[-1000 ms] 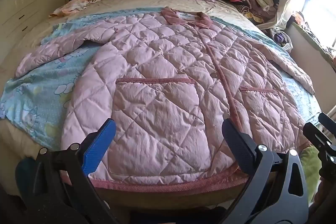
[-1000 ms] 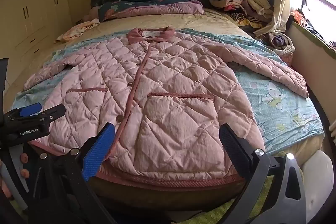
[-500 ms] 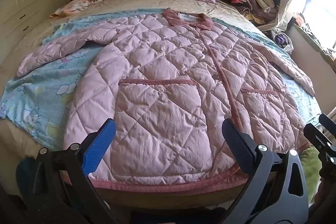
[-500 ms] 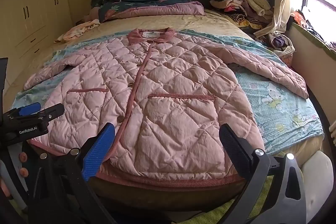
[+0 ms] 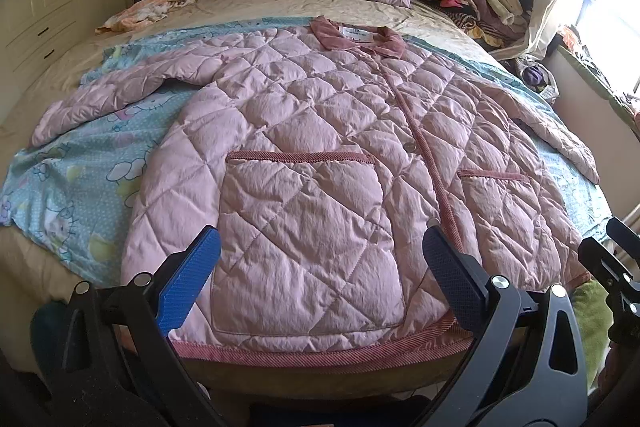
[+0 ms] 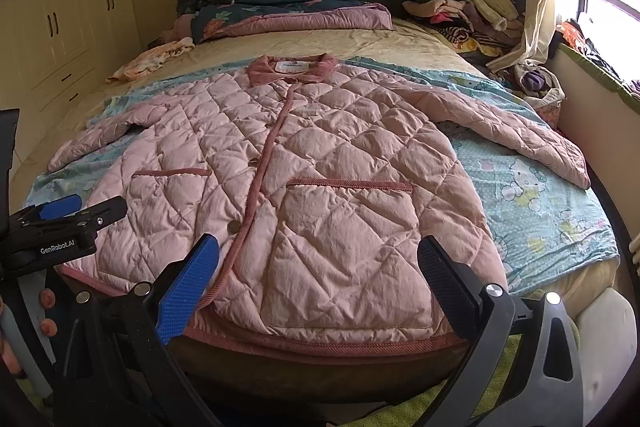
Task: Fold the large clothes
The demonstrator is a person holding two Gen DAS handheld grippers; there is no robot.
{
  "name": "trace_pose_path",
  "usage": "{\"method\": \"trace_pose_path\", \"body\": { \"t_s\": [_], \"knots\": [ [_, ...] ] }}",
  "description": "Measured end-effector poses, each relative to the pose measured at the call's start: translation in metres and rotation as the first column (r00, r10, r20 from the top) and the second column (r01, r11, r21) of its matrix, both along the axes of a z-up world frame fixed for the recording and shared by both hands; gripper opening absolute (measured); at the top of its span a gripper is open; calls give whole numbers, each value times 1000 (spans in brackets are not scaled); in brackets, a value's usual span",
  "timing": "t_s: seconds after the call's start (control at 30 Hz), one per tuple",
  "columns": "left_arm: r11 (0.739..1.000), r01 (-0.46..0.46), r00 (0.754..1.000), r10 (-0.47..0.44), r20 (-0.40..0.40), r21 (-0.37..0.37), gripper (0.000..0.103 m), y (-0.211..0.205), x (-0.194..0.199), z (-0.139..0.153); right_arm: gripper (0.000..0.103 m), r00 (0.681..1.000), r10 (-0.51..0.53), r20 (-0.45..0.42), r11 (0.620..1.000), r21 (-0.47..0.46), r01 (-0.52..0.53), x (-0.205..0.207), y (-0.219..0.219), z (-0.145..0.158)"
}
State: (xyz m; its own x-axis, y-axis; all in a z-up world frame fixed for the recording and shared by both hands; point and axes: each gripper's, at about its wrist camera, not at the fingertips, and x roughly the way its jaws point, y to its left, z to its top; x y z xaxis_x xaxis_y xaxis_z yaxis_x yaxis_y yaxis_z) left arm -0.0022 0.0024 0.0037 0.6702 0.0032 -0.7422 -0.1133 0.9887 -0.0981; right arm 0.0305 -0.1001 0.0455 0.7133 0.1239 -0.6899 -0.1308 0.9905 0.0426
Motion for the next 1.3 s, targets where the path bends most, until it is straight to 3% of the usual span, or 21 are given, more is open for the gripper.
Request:
{"method": "trace_pose_path", "body": {
  "t_s": [1.3],
  "knots": [
    [1000, 4, 1000, -4, -21, -4, 95, -3, 12, -8, 99, 1000, -2, -9, 1000, 3, 2, 6, -3, -7]
  ]
}}
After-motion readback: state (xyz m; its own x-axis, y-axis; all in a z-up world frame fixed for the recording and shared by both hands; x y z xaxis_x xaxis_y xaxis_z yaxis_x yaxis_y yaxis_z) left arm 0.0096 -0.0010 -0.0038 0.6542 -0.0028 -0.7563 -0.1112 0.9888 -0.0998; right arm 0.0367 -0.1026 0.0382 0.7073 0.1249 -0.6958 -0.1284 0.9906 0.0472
